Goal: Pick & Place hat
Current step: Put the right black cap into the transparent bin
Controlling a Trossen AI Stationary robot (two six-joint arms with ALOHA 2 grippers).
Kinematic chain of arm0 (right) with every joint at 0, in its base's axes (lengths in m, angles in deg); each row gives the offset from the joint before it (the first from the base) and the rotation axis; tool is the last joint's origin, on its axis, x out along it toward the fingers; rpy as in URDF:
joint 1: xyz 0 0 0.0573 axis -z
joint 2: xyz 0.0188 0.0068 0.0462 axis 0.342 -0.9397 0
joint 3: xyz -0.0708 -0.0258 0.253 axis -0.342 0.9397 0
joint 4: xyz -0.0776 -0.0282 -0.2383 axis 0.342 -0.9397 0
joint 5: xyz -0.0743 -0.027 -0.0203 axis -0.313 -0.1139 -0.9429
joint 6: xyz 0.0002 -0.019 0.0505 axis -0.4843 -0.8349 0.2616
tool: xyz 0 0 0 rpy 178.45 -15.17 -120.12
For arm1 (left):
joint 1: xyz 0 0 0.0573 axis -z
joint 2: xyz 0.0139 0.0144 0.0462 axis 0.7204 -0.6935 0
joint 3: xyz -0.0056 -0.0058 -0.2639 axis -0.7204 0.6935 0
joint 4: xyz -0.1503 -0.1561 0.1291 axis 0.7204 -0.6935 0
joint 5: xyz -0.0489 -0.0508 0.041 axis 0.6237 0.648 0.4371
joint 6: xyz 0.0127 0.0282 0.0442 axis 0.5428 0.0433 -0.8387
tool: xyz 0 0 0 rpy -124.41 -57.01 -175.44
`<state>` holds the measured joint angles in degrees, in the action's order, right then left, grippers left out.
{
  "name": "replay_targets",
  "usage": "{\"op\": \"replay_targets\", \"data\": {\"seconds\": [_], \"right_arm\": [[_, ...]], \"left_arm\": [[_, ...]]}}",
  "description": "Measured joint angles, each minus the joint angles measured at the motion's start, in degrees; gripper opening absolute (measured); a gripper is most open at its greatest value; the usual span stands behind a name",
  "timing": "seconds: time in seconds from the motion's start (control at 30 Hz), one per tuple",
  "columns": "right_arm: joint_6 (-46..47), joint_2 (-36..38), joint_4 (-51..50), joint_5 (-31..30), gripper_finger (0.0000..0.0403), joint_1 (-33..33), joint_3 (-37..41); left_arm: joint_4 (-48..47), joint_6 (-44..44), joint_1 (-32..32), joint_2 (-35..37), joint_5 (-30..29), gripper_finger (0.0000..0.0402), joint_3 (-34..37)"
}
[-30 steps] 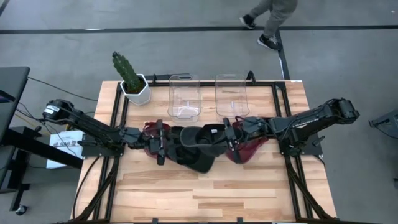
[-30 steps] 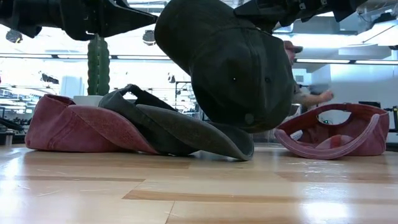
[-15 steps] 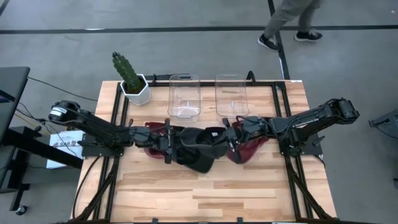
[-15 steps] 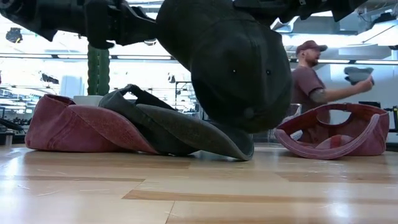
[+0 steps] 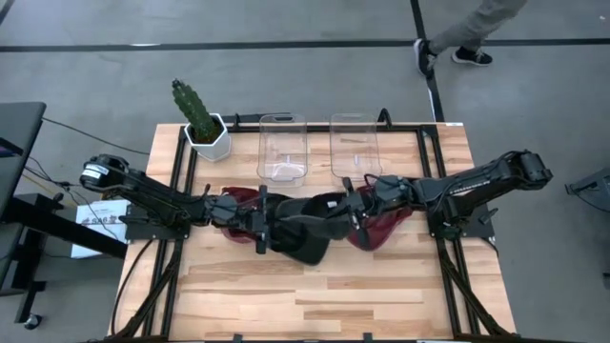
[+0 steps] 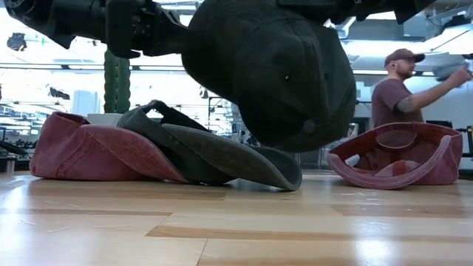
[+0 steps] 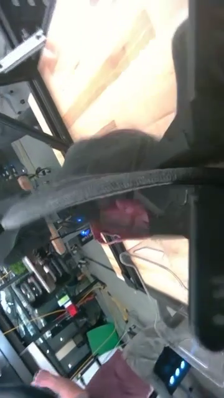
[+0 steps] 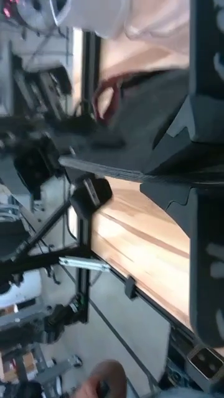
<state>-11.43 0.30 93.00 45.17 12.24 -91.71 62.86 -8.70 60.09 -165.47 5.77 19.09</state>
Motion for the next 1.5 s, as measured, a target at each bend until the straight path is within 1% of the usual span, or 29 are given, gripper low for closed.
{"op": "replay_targets", "data": {"seconds": [0.23,0.37,0.47,0.63,0.83,1.0,1.13,1.37,1.43,1.5], "right_arm": [[-2.9,-0.2,-0.3,-0.1,0.0043,0.5,0.0],[-2.9,0.6,-0.5,0.1,0.0046,1.5,0.0],[-2.9,2.4,-1.2,0.2,0.0045,2.2,0.0],[-3.6,7.5,-3.9,0.6,0.0044,2.3,0.3],[-4.6,13.8,-6.3,0.9,0.0044,2.1,0.3],[-8.5,17.0,-4.1,0.3,0.0045,2.2,0.3],[-10.9,17.5,-0.2,-3.2,0.0042,1.8,0.2],[-11.9,15.5,2.7,-3.5,0.003,2.2,0.2],[-11.9,14.5,2.7,-3.6,0.0034,2.2,0.2],[-11.9,13.4,2.8,-3.9,0.0049,2.2,0.2]], "left_arm": [[0.8,4.7,0.2,0.0,-0.9,0.0012,-0.1],[0.9,7.1,0.2,0.1,-1.3,0.0012,-0.2],[0.0,8.2,0.4,1.5,-2.6,0.0012,-0.4],[-4.8,8.9,2.3,8.2,-6.2,0.0012,-0.5],[-13.3,10.5,4.3,17.8,-10.0,0.0011,-0.5],[-17.4,13.2,4.3,22.5,-9.8,0.0011,-0.5],[-17.6,13.9,4.3,23.2,-9.1,0.0011,-0.4],[-17.8,14.9,4.0,21.7,-8.7,0.0012,-0.3],[-17.8,15.2,4.0,21.4,-8.8,0.0012,-0.3],[-17.9,15.8,4.0,21.2,-8.8,0.0012,-0.2]]}}
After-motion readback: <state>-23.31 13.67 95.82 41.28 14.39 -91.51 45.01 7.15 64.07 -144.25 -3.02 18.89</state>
